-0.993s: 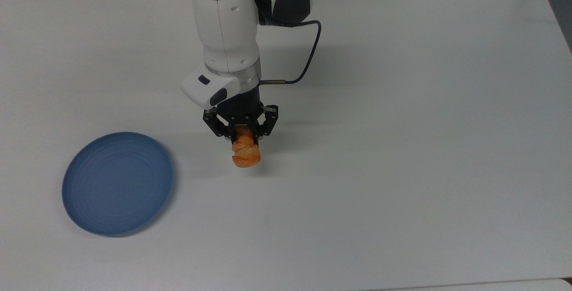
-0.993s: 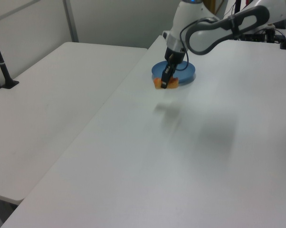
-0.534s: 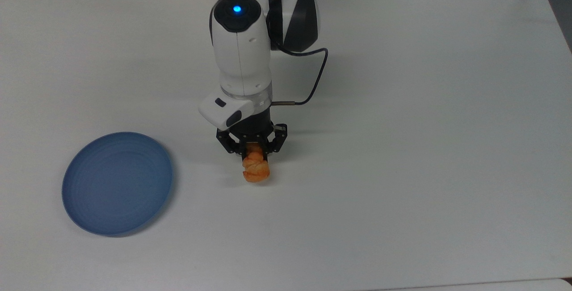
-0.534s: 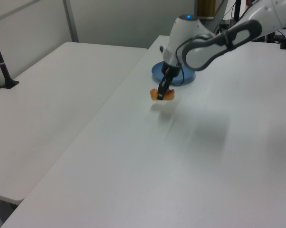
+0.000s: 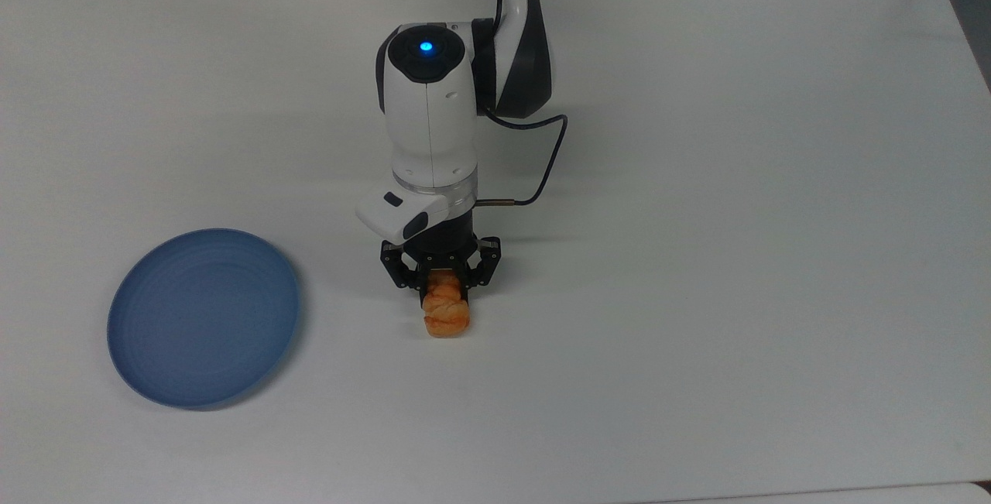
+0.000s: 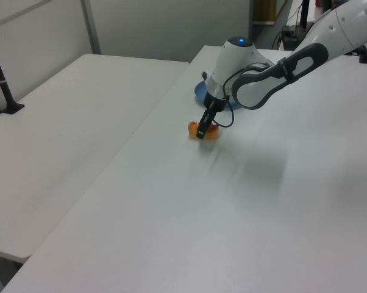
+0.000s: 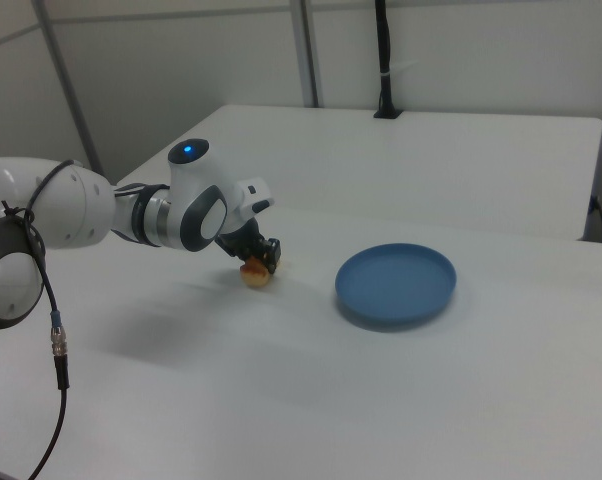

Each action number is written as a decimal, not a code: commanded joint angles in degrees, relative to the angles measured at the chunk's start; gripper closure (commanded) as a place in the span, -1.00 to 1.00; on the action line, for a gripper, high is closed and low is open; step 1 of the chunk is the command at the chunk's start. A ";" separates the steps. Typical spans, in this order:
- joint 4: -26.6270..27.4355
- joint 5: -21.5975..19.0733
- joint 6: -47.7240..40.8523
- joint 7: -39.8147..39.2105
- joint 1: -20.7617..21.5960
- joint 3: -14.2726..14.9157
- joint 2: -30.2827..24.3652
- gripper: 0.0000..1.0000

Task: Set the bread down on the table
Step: 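Lower the bread roll onto the table and open the gripper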

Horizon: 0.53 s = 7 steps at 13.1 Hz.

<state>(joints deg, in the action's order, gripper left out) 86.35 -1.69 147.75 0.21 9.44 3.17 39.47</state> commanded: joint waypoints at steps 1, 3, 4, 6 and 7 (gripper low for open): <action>1.97 0.98 0.87 1.46 1.11 0.78 -1.06 -1.00; 2.24 0.98 0.34 1.37 1.02 0.78 -2.64 -1.00; 2.68 0.98 -0.27 1.37 1.02 0.87 -3.86 -1.00; 3.04 0.98 -6.48 1.37 0.84 0.96 -8.16 -1.00; 3.12 0.98 -9.65 1.37 0.67 0.96 -10.45 -1.00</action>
<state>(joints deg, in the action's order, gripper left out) 86.31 -1.69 146.06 0.22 9.55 3.30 37.26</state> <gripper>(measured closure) 0.000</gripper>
